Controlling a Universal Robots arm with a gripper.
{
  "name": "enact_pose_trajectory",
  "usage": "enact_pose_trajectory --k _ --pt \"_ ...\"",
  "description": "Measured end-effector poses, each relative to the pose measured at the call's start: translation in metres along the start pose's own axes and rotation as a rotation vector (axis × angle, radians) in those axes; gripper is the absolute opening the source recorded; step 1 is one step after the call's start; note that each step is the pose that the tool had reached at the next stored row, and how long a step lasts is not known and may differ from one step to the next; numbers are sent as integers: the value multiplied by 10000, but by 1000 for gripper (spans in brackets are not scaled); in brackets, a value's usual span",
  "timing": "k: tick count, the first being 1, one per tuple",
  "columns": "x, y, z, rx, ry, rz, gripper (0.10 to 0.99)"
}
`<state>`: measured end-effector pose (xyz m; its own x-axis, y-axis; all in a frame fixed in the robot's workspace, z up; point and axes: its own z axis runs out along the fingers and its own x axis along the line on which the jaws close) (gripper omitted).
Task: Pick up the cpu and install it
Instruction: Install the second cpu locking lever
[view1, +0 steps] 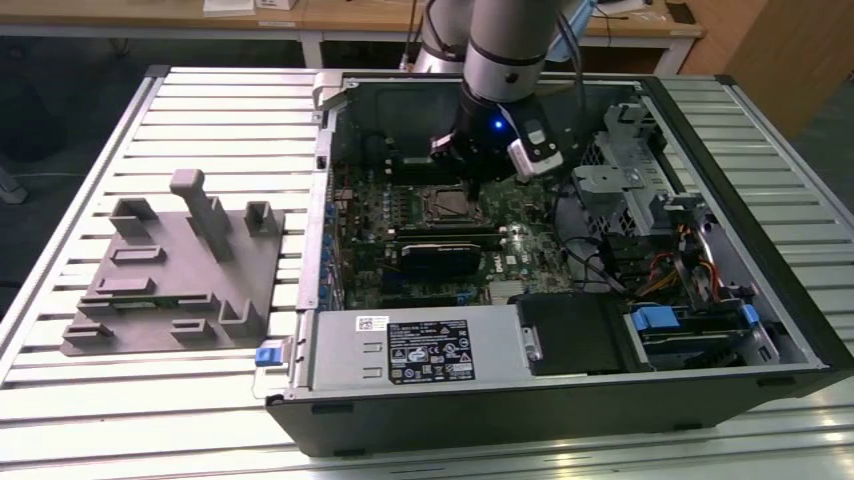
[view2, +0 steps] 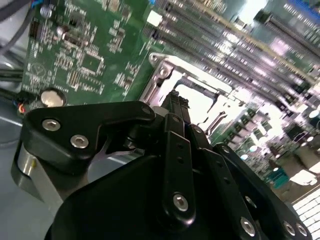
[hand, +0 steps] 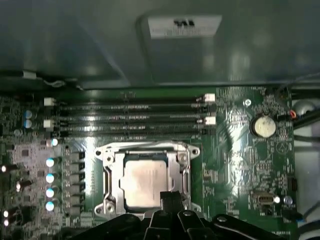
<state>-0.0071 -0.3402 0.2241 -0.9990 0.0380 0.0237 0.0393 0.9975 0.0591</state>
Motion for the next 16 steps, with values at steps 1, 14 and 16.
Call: enact_pose_trajectory --k 1,14,16 --pt "-1 -12 0 -1 0 0 106" --pt "1 -54 -80 0 0 0 106" --pt "0 -105 -83 -1 0 0 106"
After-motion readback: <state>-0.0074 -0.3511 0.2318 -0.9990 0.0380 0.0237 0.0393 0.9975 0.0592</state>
